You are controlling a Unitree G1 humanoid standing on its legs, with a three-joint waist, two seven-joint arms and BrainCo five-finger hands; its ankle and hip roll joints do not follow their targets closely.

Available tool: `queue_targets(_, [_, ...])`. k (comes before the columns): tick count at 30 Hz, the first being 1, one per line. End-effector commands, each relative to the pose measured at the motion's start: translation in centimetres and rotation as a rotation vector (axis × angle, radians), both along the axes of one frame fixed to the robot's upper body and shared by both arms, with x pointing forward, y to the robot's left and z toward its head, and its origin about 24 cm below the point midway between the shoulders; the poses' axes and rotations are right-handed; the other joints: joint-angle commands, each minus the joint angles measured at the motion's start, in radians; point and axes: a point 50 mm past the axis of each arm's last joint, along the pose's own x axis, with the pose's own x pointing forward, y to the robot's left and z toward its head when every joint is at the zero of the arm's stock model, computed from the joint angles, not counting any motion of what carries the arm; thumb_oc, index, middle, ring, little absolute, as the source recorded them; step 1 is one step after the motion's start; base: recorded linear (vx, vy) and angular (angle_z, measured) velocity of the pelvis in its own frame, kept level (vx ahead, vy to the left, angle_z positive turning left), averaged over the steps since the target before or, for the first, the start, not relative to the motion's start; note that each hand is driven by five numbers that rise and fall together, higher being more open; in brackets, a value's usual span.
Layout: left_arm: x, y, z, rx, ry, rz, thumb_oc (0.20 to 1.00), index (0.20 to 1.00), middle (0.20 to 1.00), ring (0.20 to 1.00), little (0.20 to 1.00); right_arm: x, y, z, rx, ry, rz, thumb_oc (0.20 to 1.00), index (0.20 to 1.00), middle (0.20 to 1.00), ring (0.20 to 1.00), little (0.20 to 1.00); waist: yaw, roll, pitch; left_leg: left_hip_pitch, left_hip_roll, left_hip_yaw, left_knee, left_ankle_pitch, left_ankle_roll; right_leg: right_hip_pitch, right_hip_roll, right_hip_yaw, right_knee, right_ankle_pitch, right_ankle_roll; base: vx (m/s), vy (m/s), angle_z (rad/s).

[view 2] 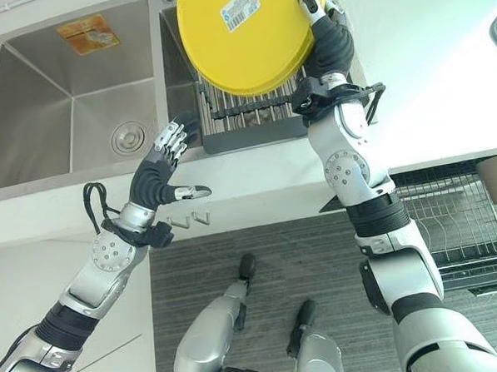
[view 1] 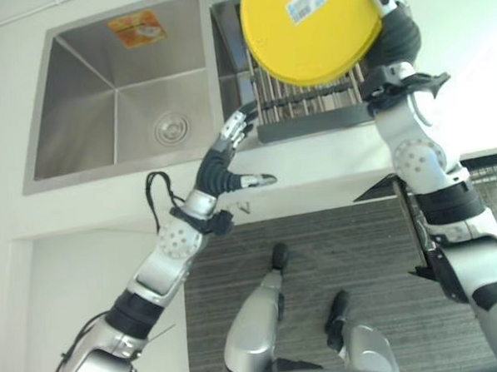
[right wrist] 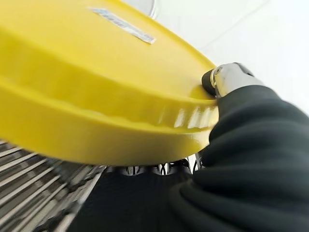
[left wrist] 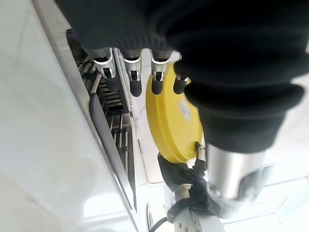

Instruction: Place the dishes in the dishwasher.

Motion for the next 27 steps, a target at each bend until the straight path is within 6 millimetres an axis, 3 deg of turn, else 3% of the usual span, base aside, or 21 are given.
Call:
queue_targets(1, [-1.1, -0.1, 0.7, -0.025, -0.084, -0.007, 1.000, 1.000, 1.000, 1.000, 1.000, -2.6, 0.8, 2.3, -0.023, -0.229, 0.013, 0.200, 0.200, 0.200, 0.200, 0.200, -0.025, -0.035, -0.121, 0.095, -0.005, 0.030, -0.042, -0.092, 0.013, -0.055, -0.037, 0.038, -0.043, 0.120, -0.008, -0.02, -0.044, 0.00])
queue_targets(9, [-1.2, -0.1, -0.1, -0.026, -0.051, 0.015, 1.000, 1.000, 1.000, 1.000, 1.000, -4.5, 1.7, 0.0, 0.103, -0.247, 0.149, 0.200, 0.200, 0.200, 0.200, 0.200, -0.063, -0.051, -0.178, 0.125, 0.006, 0.062, -0.047, -0.100, 0.007, -0.017, -0.025, 0.058, -0.083, 0.127, -0.014, -0.02, -0.033, -0.01])
queue_targets(13, [-1.3, 0.3, -0.6, -0.029, -0.020, 0.037, 1.000, 1.000, 1.000, 1.000, 1.000, -6.0, 0.2, -1.4, 0.213, -0.253, 0.151, 0.200, 0.200, 0.200, 0.200, 0.200, -0.095, -0.065, -0.222, 0.157, 0.019, 0.098, -0.050, -0.115, -0.001, 0.012, -0.017, 0.082, -0.121, 0.140, -0.014, 0.00, -0.074, -0.20])
queue_targets(18, [-1.6, 0.6, -1.6, -0.023, 0.028, 0.053, 1.000, 1.000, 1.000, 1.000, 1.000, -7.5, -3.0, -4.6, 0.375, -0.206, 0.060, 0.200, 0.200, 0.200, 0.200, 0.200, -0.158, -0.082, -0.284, 0.223, 0.047, 0.173, -0.044, -0.144, -0.012, 0.059, -0.003, 0.131, -0.163, 0.153, -0.016, -0.02, -0.104, -0.48])
queue_targets(27, [-2.0, 0.9, -2.6, -0.026, 0.065, 0.027, 1.000, 1.000, 1.000, 1.000, 1.000, -8.3, -5.8, -7.6, 0.441, -0.130, -0.048, 0.200, 0.200, 0.200, 0.200, 0.200, -0.227, -0.090, -0.334, 0.295, 0.087, 0.242, -0.049, -0.152, -0.030, 0.103, 0.021, 0.193, -0.200, 0.167, -0.022, -0.06, -0.111, -0.38])
